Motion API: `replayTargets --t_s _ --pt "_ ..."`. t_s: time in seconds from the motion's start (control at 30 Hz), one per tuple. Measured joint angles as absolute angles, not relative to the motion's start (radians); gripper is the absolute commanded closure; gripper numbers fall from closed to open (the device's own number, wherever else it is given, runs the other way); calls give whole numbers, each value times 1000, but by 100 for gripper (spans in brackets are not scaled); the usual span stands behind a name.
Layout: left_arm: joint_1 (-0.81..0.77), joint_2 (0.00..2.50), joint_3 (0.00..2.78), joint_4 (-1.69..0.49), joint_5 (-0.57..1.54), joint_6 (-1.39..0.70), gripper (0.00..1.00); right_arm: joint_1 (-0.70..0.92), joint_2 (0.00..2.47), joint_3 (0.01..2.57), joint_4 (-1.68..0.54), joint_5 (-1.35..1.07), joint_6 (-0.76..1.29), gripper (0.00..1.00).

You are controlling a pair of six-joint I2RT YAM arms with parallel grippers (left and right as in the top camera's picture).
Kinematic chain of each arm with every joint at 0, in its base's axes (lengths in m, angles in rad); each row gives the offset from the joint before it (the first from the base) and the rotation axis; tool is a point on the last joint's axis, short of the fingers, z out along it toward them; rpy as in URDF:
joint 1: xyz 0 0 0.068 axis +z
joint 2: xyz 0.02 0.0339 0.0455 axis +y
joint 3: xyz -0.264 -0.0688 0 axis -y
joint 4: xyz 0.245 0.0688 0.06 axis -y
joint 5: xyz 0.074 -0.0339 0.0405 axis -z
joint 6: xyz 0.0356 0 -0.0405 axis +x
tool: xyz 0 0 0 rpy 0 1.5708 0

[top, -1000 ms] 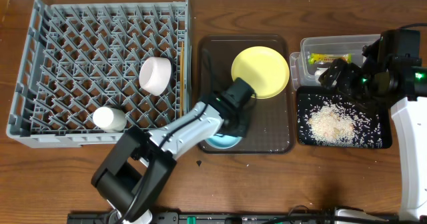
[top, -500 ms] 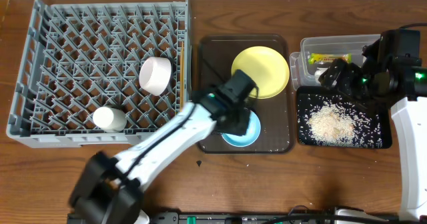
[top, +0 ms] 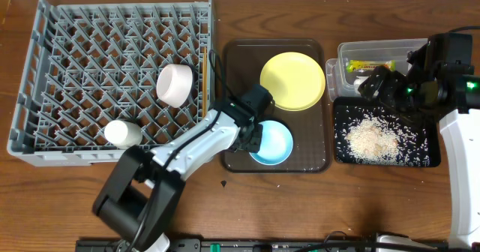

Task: Sort waste into correct bins and load items into the dishwasher
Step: 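Place the light-blue bowl upside down in the dish rack with left gripper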

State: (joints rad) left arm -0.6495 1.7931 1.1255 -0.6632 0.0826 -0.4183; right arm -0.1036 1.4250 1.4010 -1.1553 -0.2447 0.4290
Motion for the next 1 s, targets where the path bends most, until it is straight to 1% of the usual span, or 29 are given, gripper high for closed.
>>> replayTargets --t_s 0.1,0.13,0.33,0.5,0.63,0.73,0.83,0.93,1.0 --pt "-649 1824 1124 -625 98 -413 81 -104 1425 1401 -1156 -245 429 1" --pt "-649 1832 1124 -613 104 -411 92 -104 1425 1401 -1155 -245 429 1" --pt "-648 1856 1125 -617 137 -415 93 -104 1425 1401 -1156 -245 429 1" --pt "-603 1823 1177 -782 151 -413 93 -104 1425 1401 -1155 -245 429 1" --pt "-521 1686 1288 -890 79 -383 93 -104 1425 1401 -1155 -245 429 1" --pt "-466 1555 1348 -931 -84 -355 93 -104 1425 1401 -1155 -245 429 1" --pt "-419 1454 1359 -951 -350 -312 93 -104 1425 1401 -1155 -245 429 1" --pt "-366 1435 1359 -930 -631 -243 93 -104 1425 1401 -1156 -245 429 1" --pt "-320 1457 1359 -878 -798 -173 93 -104 1425 1401 -1156 -245 429 1"
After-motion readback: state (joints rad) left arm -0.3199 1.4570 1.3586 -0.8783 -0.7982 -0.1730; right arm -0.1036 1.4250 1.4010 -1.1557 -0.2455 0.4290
